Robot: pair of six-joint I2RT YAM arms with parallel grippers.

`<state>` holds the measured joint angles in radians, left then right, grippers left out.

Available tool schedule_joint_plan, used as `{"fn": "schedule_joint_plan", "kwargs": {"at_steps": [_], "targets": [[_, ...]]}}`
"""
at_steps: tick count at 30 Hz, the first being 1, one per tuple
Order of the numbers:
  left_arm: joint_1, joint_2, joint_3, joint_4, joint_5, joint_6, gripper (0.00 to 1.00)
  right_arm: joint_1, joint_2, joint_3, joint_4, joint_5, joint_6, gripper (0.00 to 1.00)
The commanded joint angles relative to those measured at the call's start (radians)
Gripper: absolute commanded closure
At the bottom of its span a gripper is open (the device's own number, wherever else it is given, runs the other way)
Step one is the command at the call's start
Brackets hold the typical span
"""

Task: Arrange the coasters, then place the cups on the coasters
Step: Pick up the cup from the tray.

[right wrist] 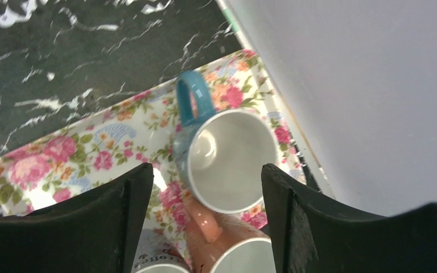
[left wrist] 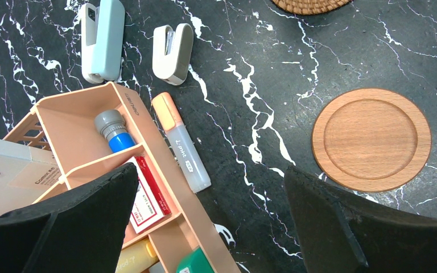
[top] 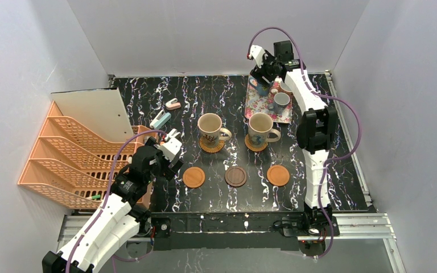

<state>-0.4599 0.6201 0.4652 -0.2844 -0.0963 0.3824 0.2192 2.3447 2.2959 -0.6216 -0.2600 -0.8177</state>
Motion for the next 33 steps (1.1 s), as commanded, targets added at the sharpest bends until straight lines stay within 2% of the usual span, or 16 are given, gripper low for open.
{"fn": "schedule_joint_plan", "kwargs": {"at_steps": [1, 5, 9, 12, 19, 33], "targets": [[0.004, -0.004, -0.010, 0.004, -0.004, 0.002, 0.02, 0.032, -0.074, 0.027, 0.227, 0.067, 0.130, 0.21], [0.004, -0.003, -0.010, 0.007, -0.011, 0.003, 0.02, 0.106, 0.027, 0.032, 0.482, 0.403, 0.146, 0.16], [0.004, 0.001, -0.011, 0.007, -0.016, 0.001, 0.02, 0.151, 0.153, 0.141, 0.574, 0.569, 0.121, 0.13], [0.004, -0.001, -0.011, 0.008, -0.019, 0.001, 0.02, 0.168, 0.194, 0.126, 0.681, 0.649, 0.074, 0.13], [0.004, 0.001, -0.013, 0.009, -0.014, 0.001, 0.02, 0.170, 0.216, 0.070, 0.692, 0.655, 0.057, 0.13], [0.004, -0.011, -0.013, 0.007, -0.017, 0.000, 0.02, 0.157, 0.203, 0.067, 0.520, 0.582, 0.100, 0.12]]}}
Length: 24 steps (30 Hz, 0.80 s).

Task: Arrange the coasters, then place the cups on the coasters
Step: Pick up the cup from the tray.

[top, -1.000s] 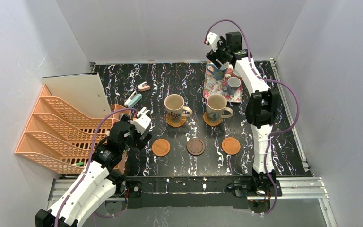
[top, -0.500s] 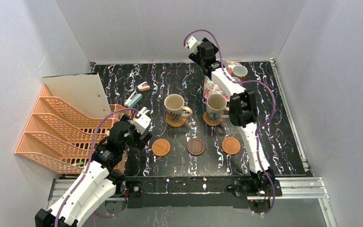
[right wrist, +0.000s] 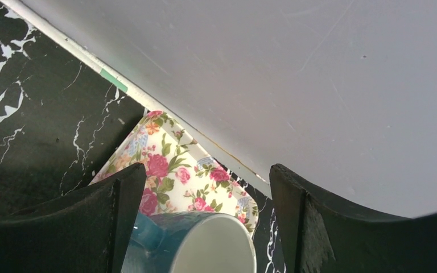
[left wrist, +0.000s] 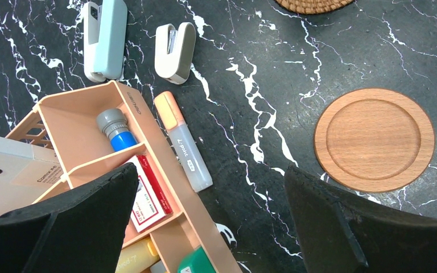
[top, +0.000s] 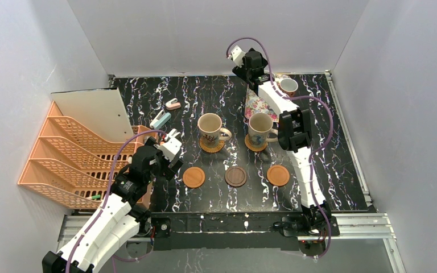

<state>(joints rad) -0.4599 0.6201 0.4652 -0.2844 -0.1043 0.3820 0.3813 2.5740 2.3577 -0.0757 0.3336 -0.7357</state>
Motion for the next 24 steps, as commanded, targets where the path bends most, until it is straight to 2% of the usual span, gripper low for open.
{"fn": "schedule_joint_plan", "kwargs": {"at_steps": [1, 13, 24], "targets": [[0.004, -0.011, -0.013, 0.007, -0.009, 0.001, 0.02, -0.008, -0.029, 0.004, -0.041, -0.018, 0.018, 0.12], [0.004, -0.003, -0.013, 0.008, -0.012, 0.000, 0.02, -0.023, -0.120, -0.045, -0.202, -0.077, 0.028, 0.11], [0.004, -0.002, -0.013, 0.009, -0.009, 0.000, 0.02, -0.037, -0.199, -0.138, -0.223, -0.004, 0.071, 0.11]]}}
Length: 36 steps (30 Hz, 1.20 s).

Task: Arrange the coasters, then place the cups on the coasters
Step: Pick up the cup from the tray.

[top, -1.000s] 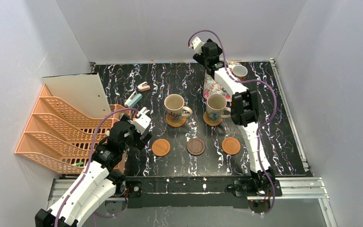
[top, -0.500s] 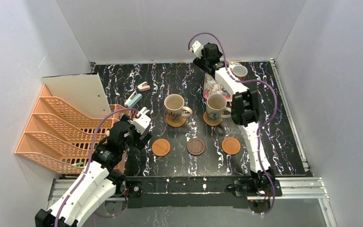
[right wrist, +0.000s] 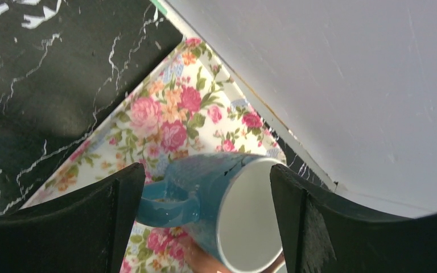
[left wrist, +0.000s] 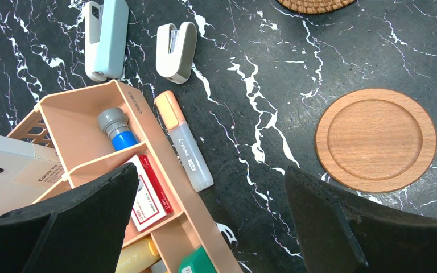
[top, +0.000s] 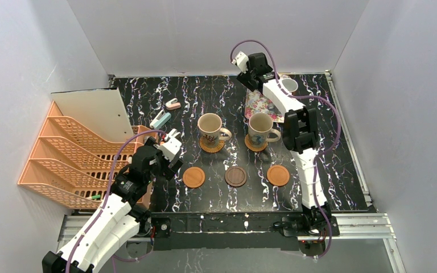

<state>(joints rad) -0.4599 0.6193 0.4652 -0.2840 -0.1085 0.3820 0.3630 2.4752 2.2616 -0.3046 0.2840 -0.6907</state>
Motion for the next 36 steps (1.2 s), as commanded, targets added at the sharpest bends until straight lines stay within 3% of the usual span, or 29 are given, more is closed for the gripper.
{"fn": "schedule_joint_plan", "kwargs": {"at_steps": [1, 17, 36], "targets": [[0.004, -0.001, -0.013, 0.008, -0.004, 0.000, 0.02, -0.022, -0.111, -0.059, 0.017, 0.053, 0.027, 0.11], [0.004, -0.020, -0.012, 0.001, 0.015, 0.004, 0.02, -0.071, -0.234, -0.206, -0.002, 0.025, 0.182, 0.14], [0.004, -0.017, -0.010, 0.000, 0.018, 0.004, 0.02, -0.207, -0.219, -0.115, -0.158, -0.339, 0.557, 0.37]]}}
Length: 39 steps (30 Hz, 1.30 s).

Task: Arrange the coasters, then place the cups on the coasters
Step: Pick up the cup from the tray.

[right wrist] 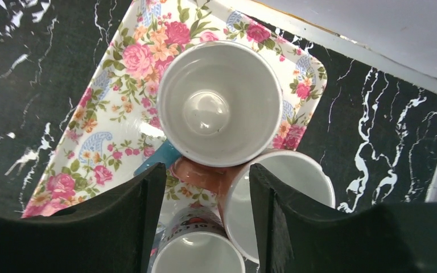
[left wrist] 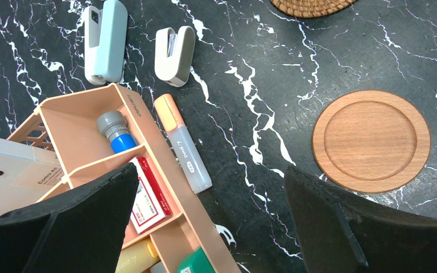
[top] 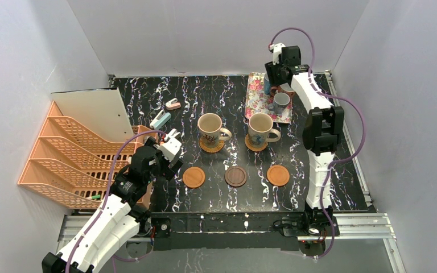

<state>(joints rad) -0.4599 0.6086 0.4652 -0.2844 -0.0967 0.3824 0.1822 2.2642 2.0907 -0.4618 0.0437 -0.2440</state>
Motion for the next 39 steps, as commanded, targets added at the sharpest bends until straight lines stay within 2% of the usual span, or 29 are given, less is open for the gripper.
{"fn": "schedule_joint_plan", "kwargs": {"at_steps": [1, 8, 12, 16, 19, 26, 39], "targets": [[0.004, -0.006, -0.010, 0.000, 0.006, 0.004, 0.02, -0.027, -0.009, 0.051, 0.010, -0.104, 0.111, 0.37], [0.004, -0.004, -0.010, 0.001, -0.001, 0.002, 0.02, -0.029, 0.057, 0.139, 0.004, -0.105, 0.131, 0.34], [0.004, 0.000, -0.010, 0.003, -0.003, 0.003, 0.02, -0.041, 0.072, 0.142, 0.050, -0.100, 0.163, 0.22], [0.004, 0.004, -0.011, 0.004, -0.007, 0.002, 0.02, -0.055, 0.102, 0.177, 0.061, -0.095, 0.210, 0.19], [0.004, 0.006, -0.011, 0.004, -0.009, 0.002, 0.02, -0.076, 0.119, 0.188, 0.070, -0.120, 0.265, 0.12], [0.004, 0.016, -0.011, 0.007, -0.015, 0.003, 0.02, -0.135, 0.146, 0.203, 0.072, -0.294, 0.398, 0.02], [0.004, 0.018, -0.011, 0.010, -0.023, 0.003, 0.02, -0.153, 0.222, 0.270, 0.071, -0.587, 0.400, 0.03]]}}
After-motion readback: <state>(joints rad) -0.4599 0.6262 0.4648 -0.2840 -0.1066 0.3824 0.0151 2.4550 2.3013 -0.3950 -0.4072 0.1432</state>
